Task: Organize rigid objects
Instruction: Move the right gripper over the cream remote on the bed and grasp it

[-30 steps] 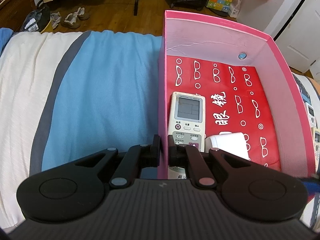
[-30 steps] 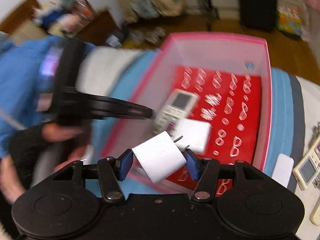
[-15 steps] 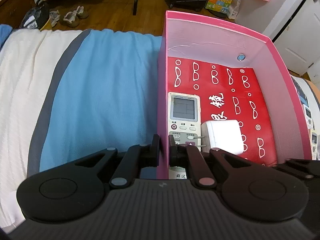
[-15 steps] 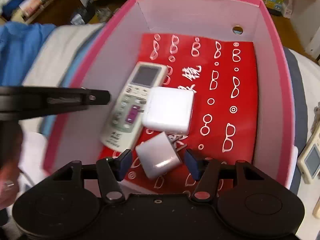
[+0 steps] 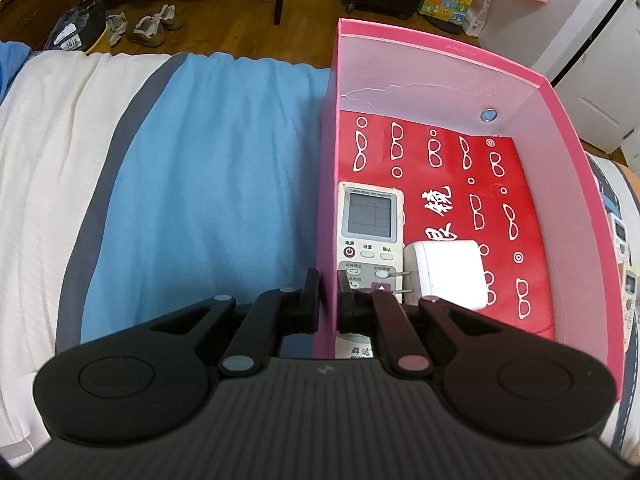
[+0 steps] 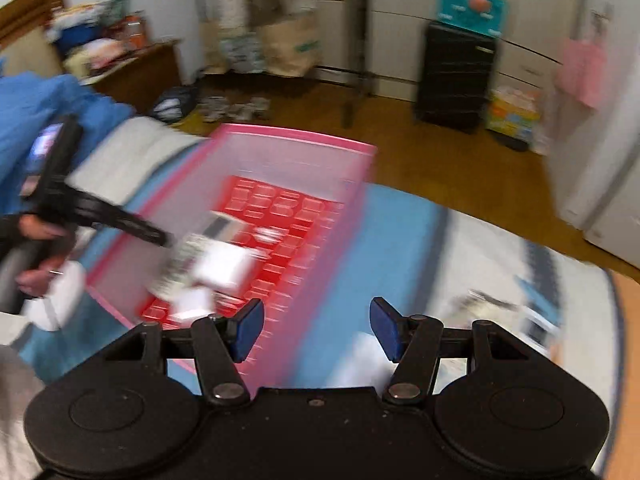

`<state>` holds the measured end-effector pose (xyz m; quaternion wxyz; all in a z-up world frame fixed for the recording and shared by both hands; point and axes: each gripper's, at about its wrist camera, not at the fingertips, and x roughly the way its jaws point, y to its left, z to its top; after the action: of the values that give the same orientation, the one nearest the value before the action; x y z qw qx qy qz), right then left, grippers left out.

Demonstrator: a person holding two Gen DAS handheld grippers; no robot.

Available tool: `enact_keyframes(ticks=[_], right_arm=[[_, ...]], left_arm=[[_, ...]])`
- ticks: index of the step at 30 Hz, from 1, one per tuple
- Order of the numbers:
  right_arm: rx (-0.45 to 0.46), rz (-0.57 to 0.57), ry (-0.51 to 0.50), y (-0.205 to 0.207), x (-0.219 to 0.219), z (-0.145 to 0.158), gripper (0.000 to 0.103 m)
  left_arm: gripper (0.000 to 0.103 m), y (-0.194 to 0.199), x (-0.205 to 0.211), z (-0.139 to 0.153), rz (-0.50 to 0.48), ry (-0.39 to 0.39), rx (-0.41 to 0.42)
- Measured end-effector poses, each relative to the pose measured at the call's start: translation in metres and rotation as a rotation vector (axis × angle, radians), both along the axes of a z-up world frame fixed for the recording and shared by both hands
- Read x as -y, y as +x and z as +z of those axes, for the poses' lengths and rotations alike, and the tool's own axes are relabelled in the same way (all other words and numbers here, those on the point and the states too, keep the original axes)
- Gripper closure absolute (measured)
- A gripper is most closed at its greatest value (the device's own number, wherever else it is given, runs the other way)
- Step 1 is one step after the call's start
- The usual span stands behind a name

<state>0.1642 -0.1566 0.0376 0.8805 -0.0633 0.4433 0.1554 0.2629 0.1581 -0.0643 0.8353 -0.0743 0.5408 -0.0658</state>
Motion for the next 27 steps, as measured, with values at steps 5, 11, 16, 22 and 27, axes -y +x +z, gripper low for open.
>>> enact_keyframes(ticks=[5, 11, 16, 22, 27], right_arm=[[-0.074, -0.186, -0.016, 0.008, 0.08, -0.025, 0.04], [-0.177, -0.401, 0.078, 0.016, 0.151, -0.077, 0.045], [-0.235, -0.426, 0.104, 0.022, 0.154, -0.101, 0.045], [-0.261, -0.413, -0.046, 0.027, 0.134, -0.122, 0.039], [-0.289, -0.426, -0.059, 0.036, 0.132, -0.137, 0.039]], left_arm=[[0.097, 0.0, -0.003, 0.002, 0.013, -0.014, -0.006], [0.097, -0.001, -0.002, 0.002, 0.015, -0.007, -0.005], [0.098, -0.002, 0.003, 0.003, 0.01, 0.02, 0.002], [0.098, -0.003, 0.003, 0.004, 0.029, 0.02, 0.003], [0.099, -0.003, 0.005, 0.003, 0.02, 0.036, 0.009]])
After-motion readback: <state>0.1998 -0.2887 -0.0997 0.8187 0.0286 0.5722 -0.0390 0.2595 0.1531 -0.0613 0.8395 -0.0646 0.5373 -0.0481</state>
